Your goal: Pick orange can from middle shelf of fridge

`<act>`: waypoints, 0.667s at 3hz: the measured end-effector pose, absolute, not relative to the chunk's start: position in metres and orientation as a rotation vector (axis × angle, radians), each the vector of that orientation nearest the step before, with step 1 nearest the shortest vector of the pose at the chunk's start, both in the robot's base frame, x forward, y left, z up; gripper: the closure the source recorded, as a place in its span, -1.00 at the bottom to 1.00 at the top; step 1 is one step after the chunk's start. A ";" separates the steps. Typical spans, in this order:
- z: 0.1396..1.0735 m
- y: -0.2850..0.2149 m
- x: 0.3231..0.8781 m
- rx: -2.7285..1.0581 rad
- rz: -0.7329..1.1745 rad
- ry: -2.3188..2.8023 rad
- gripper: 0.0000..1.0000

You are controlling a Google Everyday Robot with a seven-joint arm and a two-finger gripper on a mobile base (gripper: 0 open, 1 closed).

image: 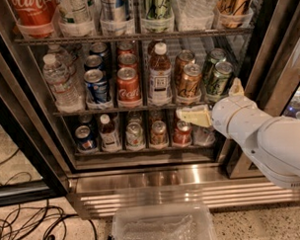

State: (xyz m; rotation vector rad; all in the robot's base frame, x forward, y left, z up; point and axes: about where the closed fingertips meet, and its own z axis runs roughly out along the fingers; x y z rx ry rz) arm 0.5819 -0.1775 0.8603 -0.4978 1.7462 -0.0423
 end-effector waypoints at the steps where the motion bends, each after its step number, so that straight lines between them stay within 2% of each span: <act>1: 0.856 -0.176 0.588 -0.483 -0.058 1.729 -0.70; 2: 0.854 -0.175 0.593 -0.464 -0.075 1.704 -0.64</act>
Offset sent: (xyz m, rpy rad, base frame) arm 0.0151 0.0021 -0.0102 0.0049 -0.0872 -0.0553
